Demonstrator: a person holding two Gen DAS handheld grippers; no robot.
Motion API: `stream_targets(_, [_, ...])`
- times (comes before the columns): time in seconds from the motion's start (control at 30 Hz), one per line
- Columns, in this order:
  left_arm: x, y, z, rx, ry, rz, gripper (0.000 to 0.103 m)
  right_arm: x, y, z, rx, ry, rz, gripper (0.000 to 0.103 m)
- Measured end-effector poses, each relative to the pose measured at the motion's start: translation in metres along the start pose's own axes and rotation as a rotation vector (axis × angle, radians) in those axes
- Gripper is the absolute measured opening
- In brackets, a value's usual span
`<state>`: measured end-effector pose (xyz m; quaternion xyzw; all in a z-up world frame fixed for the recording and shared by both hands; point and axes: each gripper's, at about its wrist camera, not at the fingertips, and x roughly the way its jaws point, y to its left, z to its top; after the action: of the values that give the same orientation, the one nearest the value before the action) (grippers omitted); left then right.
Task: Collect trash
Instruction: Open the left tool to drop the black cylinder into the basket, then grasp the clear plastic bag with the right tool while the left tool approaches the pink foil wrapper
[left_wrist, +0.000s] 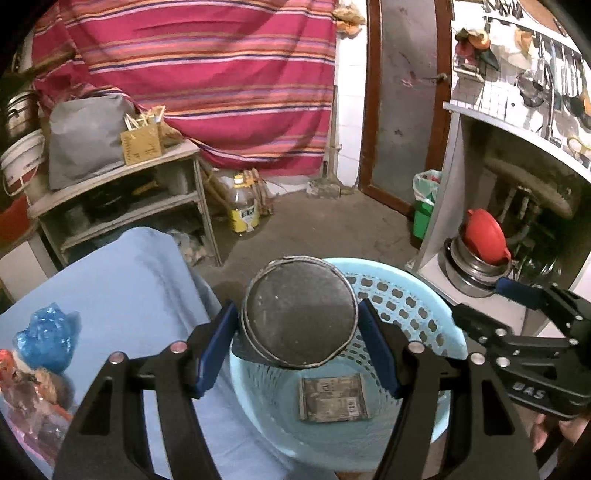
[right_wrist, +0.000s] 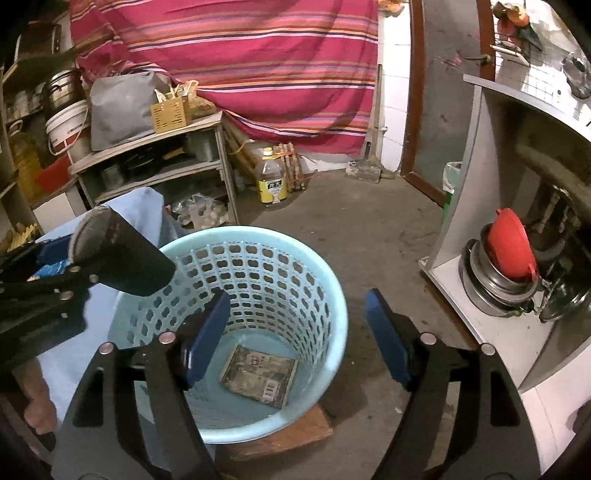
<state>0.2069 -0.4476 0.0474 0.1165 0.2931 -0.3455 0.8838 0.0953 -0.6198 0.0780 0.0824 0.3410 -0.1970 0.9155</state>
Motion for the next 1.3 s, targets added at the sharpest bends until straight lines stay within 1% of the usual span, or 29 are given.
stream_targets(0.07, [0.008,-0.002,0.000,0.004,0.022,-0.004,0.067,-0.001,-0.002,-0.001,0.005,0.001,-0.002,0.075])
stream_targets(0.1, [0.011,-0.002,0.000,0.006,0.035,-0.016,0.070,0.000,-0.003,-0.001,0.006,0.002,-0.005,0.075])
stream_targets(0.13, [0.014,-0.002,-0.001,0.007,0.047,-0.028,0.074,0.000,-0.003,-0.001,0.007,0.002,-0.006,0.075])
stream_targets(0.17, [0.016,-0.003,-0.001,0.011,0.052,-0.027,0.082,0.000,-0.003,-0.001,0.008,0.003,-0.006,0.075])
stream_targets(0.2, [0.017,-0.003,-0.002,0.014,0.051,-0.022,0.085,0.001,-0.003,-0.001,0.011,0.003,-0.006,0.075])
stream_targets(0.3, [0.017,-0.001,-0.002,0.017,0.058,-0.011,0.086,0.000,-0.002,-0.001,0.013,0.000,-0.010,0.076])
stream_targets(0.4, [0.005,0.014,-0.003,-0.002,0.050,0.003,0.087,-0.004,0.005,-0.001,0.007,-0.013,-0.011,0.082])
stream_targets(0.53, [-0.025,0.048,-0.009,-0.023,0.010,0.078,0.091,-0.008,0.023,-0.002,-0.006,-0.026,0.004,0.090])
stream_targets(0.63, [-0.050,0.075,-0.018,-0.052,-0.002,0.122,0.093,-0.011,0.041,-0.002,-0.016,-0.037,0.017,0.093])
stream_targets(0.73, [-0.072,0.100,-0.027,-0.071,-0.010,0.171,0.093,-0.015,0.067,-0.003,-0.030,-0.045,0.037,0.097])
stream_targets(0.8, [-0.091,0.124,-0.039,-0.101,-0.017,0.204,0.094,-0.019,0.089,-0.003,-0.036,-0.054,0.054,0.099])
stream_targets(0.93, [-0.122,0.160,-0.058,-0.134,-0.024,0.258,0.097,-0.023,0.130,-0.004,-0.060,-0.066,0.090,0.099])
stream_targets(1.03, [-0.147,0.192,-0.076,-0.154,-0.033,0.315,0.098,-0.026,0.171,-0.006,-0.099,-0.080,0.106,0.099])
stream_targets(1.2, [-0.184,0.259,-0.103,-0.222,-0.048,0.426,0.099,-0.019,0.233,-0.007,-0.130,-0.064,0.172,0.099])
stream_targets(1.3, [-0.195,0.298,-0.119,-0.264,-0.054,0.487,0.099,-0.011,0.271,-0.011,-0.139,-0.049,0.216,0.099])
